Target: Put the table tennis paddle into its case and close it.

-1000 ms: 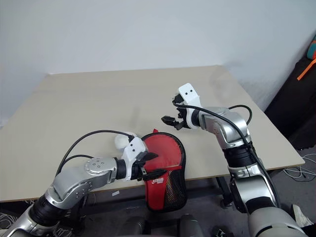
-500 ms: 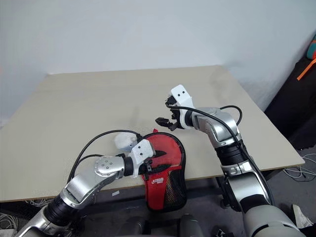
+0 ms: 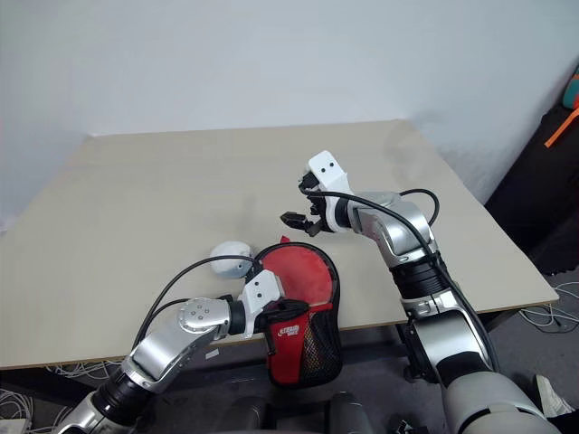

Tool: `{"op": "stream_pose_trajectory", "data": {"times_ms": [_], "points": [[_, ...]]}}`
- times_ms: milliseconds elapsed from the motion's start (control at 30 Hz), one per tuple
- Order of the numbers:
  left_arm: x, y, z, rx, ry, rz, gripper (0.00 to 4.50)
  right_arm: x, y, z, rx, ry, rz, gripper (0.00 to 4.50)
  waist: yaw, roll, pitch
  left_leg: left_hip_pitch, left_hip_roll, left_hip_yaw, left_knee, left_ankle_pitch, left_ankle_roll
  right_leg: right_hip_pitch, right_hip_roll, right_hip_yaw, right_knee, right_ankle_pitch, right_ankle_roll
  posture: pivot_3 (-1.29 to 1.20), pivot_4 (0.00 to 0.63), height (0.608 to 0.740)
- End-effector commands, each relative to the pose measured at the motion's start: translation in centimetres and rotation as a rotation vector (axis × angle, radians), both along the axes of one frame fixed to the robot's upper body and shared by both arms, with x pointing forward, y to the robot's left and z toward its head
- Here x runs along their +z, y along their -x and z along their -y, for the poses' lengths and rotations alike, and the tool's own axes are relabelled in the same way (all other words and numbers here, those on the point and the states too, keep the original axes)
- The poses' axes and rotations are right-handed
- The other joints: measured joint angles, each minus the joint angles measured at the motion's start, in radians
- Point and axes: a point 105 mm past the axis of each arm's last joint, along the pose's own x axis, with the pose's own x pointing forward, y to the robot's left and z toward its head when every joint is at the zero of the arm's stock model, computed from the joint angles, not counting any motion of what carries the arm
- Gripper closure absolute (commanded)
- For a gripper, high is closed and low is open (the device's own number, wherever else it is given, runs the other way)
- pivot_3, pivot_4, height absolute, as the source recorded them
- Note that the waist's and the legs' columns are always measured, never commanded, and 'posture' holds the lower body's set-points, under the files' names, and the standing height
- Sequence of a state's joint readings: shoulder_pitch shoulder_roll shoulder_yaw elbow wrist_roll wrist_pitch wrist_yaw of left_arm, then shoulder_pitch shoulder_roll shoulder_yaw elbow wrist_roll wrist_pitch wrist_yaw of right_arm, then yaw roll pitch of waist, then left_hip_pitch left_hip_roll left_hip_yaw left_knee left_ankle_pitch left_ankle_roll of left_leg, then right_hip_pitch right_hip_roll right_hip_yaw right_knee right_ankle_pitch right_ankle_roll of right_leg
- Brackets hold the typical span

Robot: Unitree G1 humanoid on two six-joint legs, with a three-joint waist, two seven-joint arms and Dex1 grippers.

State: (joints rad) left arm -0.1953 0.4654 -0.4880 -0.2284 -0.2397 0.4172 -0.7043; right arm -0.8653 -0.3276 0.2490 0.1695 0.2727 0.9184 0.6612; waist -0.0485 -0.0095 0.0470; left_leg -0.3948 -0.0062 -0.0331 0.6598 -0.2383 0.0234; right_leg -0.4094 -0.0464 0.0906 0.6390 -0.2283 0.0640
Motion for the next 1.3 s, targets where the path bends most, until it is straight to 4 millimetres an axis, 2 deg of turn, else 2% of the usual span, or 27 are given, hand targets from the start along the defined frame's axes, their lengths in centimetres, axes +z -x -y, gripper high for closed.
{"op": "stream_pose_trajectory", "data": {"times_ms": [33,300,800,1200,1300], "points": [[-0.4,0.0,-0.1,-0.018,-0.004,0.0,4.45,1.8,-0.1,-1.3,0.071,-0.016,0.041,0.0,0.0,0.0,0.0,0.0,0.0,0.0,0.0,0.0,0.0,0.0,0.0,0.0,0.0,0.0,0.0,0.0,0.0,0.74],[-2.2,-0.2,-0.4,-0.031,-0.032,-0.04,4.45,1.7,0.5,-5.1,0.253,-0.021,-0.005,0.0,0.001,0.001,-0.001,0.001,0.0,-0.001,0.001,0.0,0.0,0.001,0.0,-0.001,0.0,0.0,0.0,0.0,0.0,0.74],[-2.6,0.2,-0.6,-0.039,-0.041,-0.05,4.45,-1.6,0.7,-10.9,0.379,0.028,-0.077,0.0,-0.005,0.002,-0.002,0.001,0.0,-0.003,0.0,0.0,0.0,0.002,0.0,-0.002,0.002,0.001,0.0,0.0,0.0,0.74],[-2.7,0.3,-1.0,-0.022,-0.051,-0.053,4.45,-3.6,0.6,-12.0,0.379,0.057,-0.09,0.0,-0.01,0.003,-0.002,0.001,0.0,-0.004,0.0,0.0,0.0,0.001,0.0,-0.003,0.002,0.001,-0.001,0.0,0.0,0.74],[-2.8,0.3,-1.0,-0.018,-0.053,-0.053,4.5,-3.6,0.2,-12.1,0.333,0.038,-0.095,0.57,-0.013,0.003,-0.002,0.002,0.0,-0.004,0.0,0.0,0.0,0.001,0.0,-0.003,0.002,0.001,-0.001,0.0,0.0,0.74]]}}
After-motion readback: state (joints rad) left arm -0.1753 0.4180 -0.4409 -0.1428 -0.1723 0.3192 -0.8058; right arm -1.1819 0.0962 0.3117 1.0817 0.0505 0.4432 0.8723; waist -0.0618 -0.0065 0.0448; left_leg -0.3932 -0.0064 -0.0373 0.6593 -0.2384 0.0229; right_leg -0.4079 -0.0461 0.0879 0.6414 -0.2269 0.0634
